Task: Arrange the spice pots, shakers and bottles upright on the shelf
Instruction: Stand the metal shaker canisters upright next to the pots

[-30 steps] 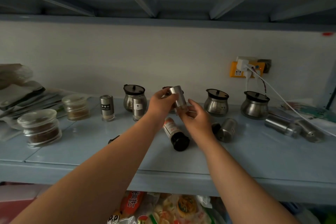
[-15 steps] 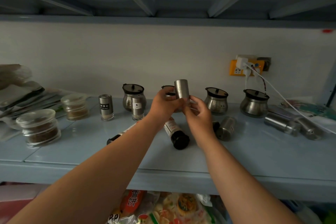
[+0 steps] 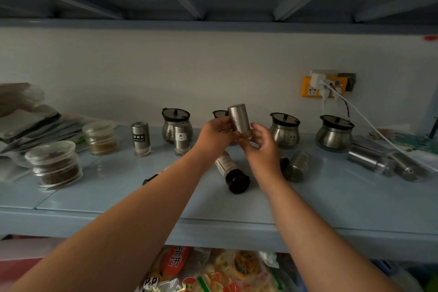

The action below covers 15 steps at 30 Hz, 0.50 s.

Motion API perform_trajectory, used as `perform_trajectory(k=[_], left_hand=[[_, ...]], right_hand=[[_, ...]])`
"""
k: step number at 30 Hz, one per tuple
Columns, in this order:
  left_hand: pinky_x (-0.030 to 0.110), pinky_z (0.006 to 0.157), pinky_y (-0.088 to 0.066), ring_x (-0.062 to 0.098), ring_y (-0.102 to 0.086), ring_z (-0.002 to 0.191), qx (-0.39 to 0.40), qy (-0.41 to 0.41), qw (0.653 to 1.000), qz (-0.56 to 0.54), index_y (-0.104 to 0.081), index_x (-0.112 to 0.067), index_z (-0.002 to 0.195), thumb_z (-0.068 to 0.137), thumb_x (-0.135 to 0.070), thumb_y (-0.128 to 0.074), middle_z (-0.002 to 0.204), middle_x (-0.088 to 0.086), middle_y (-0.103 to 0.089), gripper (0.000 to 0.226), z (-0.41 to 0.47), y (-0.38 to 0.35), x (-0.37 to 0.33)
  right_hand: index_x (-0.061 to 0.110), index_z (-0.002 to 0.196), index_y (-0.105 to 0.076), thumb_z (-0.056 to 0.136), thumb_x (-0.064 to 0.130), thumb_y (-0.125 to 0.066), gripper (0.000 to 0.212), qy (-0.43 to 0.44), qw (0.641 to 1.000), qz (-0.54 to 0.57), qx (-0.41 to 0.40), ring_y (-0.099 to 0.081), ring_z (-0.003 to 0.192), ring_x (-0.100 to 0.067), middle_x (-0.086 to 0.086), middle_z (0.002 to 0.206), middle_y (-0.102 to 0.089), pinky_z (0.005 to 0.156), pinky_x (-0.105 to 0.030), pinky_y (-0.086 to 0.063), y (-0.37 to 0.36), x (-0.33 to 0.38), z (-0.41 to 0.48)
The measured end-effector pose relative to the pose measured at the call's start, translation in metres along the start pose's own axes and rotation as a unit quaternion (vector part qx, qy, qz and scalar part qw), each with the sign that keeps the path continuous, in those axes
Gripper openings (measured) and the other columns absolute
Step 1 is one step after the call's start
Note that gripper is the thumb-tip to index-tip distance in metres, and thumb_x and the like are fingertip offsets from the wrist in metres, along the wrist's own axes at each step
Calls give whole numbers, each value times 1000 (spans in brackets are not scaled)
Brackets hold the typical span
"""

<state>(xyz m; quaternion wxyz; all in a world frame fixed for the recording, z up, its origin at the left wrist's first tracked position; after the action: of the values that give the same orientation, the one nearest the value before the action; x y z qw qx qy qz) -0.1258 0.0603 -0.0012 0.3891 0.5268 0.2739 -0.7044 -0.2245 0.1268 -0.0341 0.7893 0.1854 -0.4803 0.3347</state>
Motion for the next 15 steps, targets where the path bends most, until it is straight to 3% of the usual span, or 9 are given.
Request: perform_trajectory(k=[2,5,9,15], left_hand=[[24,78,-55,27,-64,98,11,-3,1000,-4,-56,3,124,83,10,-60,116,22,-65,42,-2,-1,0],[32,85,-55,31,-67,98,28,1,999,-18,-60,0,118,81,-1,-68,111,22,-67,38,-4,-1,1],[36,88,-54,33,-65,98,18,12,998,-58,-59,2,115,84,-2,-66,107,24,-66,33,-6,1,1],[33,86,-52,31,-62,95,-5,43,995,-93,-47,6,128,89,8,-52,117,27,-60,40,-4,7,1]], right_hand=[[18,120,-55,81,14,-70,43,15,1000,-14,-3,-56,100,-7,4,109,-60,81,-13,-44,0,2,0],[20,113,-58,78,13,-73,39,61,996,-57,-9,-57,96,-8,3,107,-60,71,-8,-47,0,5,-2],[24,109,-59,78,17,-73,35,91,993,-70,4,-57,98,-5,2,110,-60,78,-21,-51,-1,8,-5],[24,122,-54,88,17,-63,37,51,997,-15,49,-57,103,-2,9,112,-61,77,-4,-46,-8,6,-7]])
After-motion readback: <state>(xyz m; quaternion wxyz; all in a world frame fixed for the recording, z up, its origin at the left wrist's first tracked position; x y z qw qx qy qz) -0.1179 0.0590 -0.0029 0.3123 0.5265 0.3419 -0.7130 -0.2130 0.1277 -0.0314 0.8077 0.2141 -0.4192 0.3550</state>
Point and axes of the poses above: each hand's wrist, its own z-axis towards the middle knuckle, its own y-axis out of the back of the hand, x = y × z, the point moved 5 cm from there along z, towards the middle knuckle
